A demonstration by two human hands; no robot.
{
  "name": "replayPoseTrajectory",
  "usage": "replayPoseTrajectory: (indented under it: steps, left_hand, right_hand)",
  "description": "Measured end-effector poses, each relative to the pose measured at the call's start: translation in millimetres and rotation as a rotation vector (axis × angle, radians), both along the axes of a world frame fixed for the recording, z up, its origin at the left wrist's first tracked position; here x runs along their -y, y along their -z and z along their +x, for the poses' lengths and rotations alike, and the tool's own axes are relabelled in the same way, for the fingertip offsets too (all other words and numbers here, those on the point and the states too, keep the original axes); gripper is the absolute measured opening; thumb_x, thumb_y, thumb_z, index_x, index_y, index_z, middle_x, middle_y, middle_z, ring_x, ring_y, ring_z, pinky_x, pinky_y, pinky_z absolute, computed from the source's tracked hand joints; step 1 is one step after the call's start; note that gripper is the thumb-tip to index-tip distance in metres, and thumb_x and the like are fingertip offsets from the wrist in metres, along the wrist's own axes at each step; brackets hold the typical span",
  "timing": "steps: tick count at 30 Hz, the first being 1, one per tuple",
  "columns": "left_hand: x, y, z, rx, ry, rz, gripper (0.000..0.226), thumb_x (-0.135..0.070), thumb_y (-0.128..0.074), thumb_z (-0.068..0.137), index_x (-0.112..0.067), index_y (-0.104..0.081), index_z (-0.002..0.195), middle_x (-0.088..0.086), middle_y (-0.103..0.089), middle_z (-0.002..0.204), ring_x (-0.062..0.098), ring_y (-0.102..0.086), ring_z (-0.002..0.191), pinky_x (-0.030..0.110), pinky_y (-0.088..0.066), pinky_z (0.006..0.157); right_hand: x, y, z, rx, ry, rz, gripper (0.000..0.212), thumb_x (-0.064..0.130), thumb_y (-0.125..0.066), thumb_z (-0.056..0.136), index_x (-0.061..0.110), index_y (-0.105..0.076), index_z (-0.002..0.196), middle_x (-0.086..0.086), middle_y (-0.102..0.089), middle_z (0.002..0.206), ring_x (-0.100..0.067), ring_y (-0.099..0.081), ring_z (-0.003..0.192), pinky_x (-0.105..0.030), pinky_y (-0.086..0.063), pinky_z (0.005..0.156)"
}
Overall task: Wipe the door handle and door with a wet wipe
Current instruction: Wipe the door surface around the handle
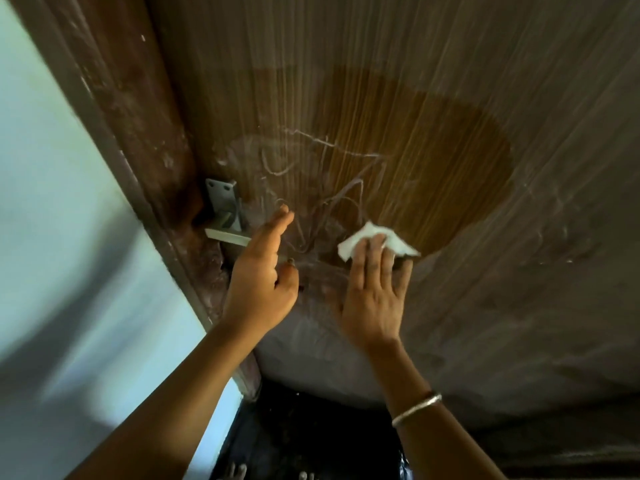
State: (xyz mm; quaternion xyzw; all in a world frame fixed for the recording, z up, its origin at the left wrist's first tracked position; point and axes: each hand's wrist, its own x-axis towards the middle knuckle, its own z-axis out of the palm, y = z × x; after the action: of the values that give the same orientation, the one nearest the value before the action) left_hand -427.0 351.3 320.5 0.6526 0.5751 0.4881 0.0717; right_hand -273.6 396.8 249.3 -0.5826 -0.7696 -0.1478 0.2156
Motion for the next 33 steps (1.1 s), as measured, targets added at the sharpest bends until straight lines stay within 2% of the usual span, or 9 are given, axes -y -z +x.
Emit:
replayPoseTrajectory:
  steps: [4,9,13,15,19,22,26,30,33]
  left_hand:
    - [4.8,-1.1,-15.6,-0.029,-0.029,0.022,0.056,0.014,-0.058,0.076,0.002,-0.045,0.129,0.015,-0.049,0.135,0.023,-0.046,0.123,0.015,-0.038,0.098]
    - [0.3,-12.5,-36.9,-0.036,-0.035,0.048,0.054,0.011,-0.059,0.077,0.0,-0.046,0.129,0.002,-0.044,0.132,0.029,-0.054,0.116,0.048,-0.054,0.085]
    - [1.7,-9.8,-56.5,-0.02,-0.041,0.049,0.055,0.012,-0.059,0.076,0.0,-0.047,0.128,0.012,-0.052,0.132,0.041,-0.06,0.102,0.052,-0.053,0.082]
    - [0.6,-8.3,-59.1,0.024,-0.04,0.016,0.054,0.011,-0.059,0.077,-0.001,-0.047,0.128,0.015,-0.051,0.133,0.026,-0.049,0.12,0.049,-0.047,0.097]
    - [-4.4,-7.7,-64.9,0.037,-0.024,0.021,0.055,0.01,-0.059,0.077,-0.004,-0.047,0.129,0.014,-0.052,0.132,0.014,-0.041,0.121,0.035,-0.04,0.102]
    - [-5.7,-5.1,-79.4,0.041,-0.038,0.033,0.056,0.007,-0.061,0.077,-0.006,-0.047,0.129,0.012,-0.053,0.131,0.016,-0.045,0.121,0.031,-0.039,0.1]
    - [-8.9,0.3,-87.7,0.087,-0.068,-0.027,0.052,0.005,-0.061,0.079,-0.006,-0.048,0.128,0.013,-0.055,0.129,0.028,-0.05,0.119,0.026,-0.036,0.1]
    - [-6.0,4.1,-85.4,0.048,0.005,-0.038,0.051,-0.003,-0.053,0.078,-0.002,-0.046,0.129,0.018,-0.054,0.127,0.03,-0.05,0.117,0.022,-0.034,0.099]
    - [-1.8,8.0,-99.7,0.092,0.012,-0.059,0.053,-0.009,-0.05,0.078,-0.005,-0.044,0.13,0.015,-0.053,0.129,0.029,-0.05,0.119,0.036,-0.041,0.101]
  right_hand:
    - [-38.2,-56.4,-12.9,-0.096,0.075,0.295,0.076,0.049,-0.046,0.089,0.006,-0.021,0.147,-0.02,-0.023,0.152,-0.036,-0.02,0.137,-0.056,0.001,0.111]
    - [-21.7,-55.7,-24.6,0.087,-0.134,0.263,0.066,0.037,-0.053,0.09,0.011,-0.028,0.146,-0.009,-0.026,0.153,-0.028,-0.026,0.139,-0.055,0.002,0.11]
    - [-25.5,-60.4,-18.2,0.022,0.028,0.275,0.067,0.037,-0.051,0.09,0.011,-0.024,0.146,-0.011,-0.023,0.154,-0.031,-0.019,0.14,-0.058,0.002,0.109]
    - [-38.0,-82.4,-35.8,-0.003,0.036,0.315,0.069,0.039,-0.045,0.091,0.01,-0.017,0.148,-0.012,-0.016,0.155,-0.034,-0.011,0.14,-0.056,0.007,0.11]
    - [-37.6,-91.7,-70.5,0.253,-0.173,0.24,0.069,0.033,-0.048,0.091,0.014,-0.015,0.149,-0.006,-0.014,0.157,-0.026,-0.009,0.143,-0.056,0.014,0.108]
    - [-29.9,-88.7,-59.8,0.25,-0.157,0.253,0.068,0.025,-0.055,0.089,0.013,-0.022,0.147,-0.005,-0.019,0.156,-0.022,-0.013,0.142,-0.056,0.017,0.107]
    - [-41.7,-112.9,-81.9,0.106,-0.048,0.32,0.063,0.029,-0.037,0.092,0.009,-0.016,0.148,-0.01,-0.015,0.156,-0.032,-0.01,0.142,-0.057,0.013,0.109]
    - [-40.9,-104.1,-116.3,0.627,-0.272,0.171,0.062,0.033,-0.025,0.093,0.014,-0.007,0.149,-0.005,-0.004,0.158,-0.026,-0.001,0.144,-0.059,0.017,0.104]
    - [-36.3,-97.9,-105.2,0.573,-0.229,0.204,0.06,0.032,-0.025,0.092,0.015,-0.019,0.148,-0.004,-0.014,0.157,-0.023,-0.008,0.144,-0.059,0.018,0.106]
